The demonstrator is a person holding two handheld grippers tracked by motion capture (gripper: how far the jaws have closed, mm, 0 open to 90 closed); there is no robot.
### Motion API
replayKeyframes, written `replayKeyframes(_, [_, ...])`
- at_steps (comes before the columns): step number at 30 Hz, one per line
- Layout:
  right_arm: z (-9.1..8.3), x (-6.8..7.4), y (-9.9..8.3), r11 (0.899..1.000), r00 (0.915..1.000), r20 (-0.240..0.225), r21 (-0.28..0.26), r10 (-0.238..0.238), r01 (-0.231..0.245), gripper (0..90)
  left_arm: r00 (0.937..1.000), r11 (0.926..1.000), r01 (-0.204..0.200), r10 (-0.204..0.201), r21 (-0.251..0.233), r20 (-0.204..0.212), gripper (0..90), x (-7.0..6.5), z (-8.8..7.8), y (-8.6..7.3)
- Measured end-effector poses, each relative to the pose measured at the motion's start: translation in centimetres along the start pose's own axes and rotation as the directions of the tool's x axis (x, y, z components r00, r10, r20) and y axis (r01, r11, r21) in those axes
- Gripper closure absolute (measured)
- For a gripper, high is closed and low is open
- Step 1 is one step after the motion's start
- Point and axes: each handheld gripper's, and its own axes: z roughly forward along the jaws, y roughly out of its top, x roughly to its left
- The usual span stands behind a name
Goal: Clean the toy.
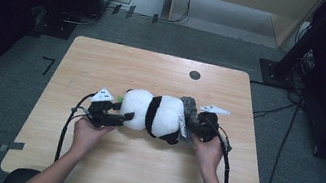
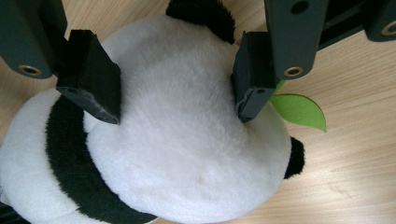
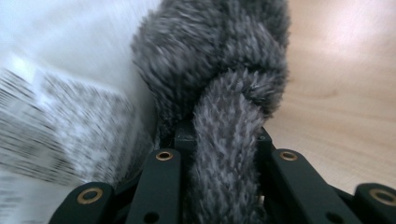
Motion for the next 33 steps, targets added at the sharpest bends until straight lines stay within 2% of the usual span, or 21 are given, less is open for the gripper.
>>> replayKeyframes(2, [0.6,-0.1,-0.3,0.999,1.0,0.002,0.037,-0.008,0.008,73.9,1.0,1.0,-0.001,0.001,-0.002,0.0,36.7,0.0,0.0,0.0])
replayKeyframes(8, [1.0,-0.4,-0.3,0.998,1.0,0.002,0.06,-0.001,0.001,73.6,1.0,1.0,0.0,0.0,-0.002,0.001,36.1,0.0,0.0,0.0])
replayKeyframes(13, [1.4,-0.8,-0.6,0.993,0.9999,0.009,0.117,0.011,-0.012,73.4,1.0,1.0,-0.002,0.002,0.0,0.0,35.6,0.1,-0.1,0.0])
replayKeyframes(16, [0.9,-1.1,-0.4,0.994,0.9999,0.013,0.111,0.011,-0.012,73.9,1.0,1.0,-0.001,0.001,0.001,0.001,35.4,0.2,-0.1,0.0])
replayKeyframes(22, [-1.3,-2.4,0.2,0.996,0.9973,0.03,0.05,0.067,-0.069,74.1,1.0,1.0,-0.004,0.004,0.004,-0.001,35.2,0.1,-0.1,0.0])
replayKeyframes(27, [-4.0,-2.1,1.0,0.998,0.9976,0.048,-0.028,0.05,-0.049,74.2,1.0,1.0,-0.003,0.003,0.005,0.0,35.1,0.2,-0.1,0.0])
replayKeyframes(33, [-6.4,-1.3,2.4,0.994,0.9977,0.052,-0.102,0.042,-0.037,74.1,1.0,1.0,-0.003,0.003,0.006,0.0,34.9,0.1,-0.2,0.0])
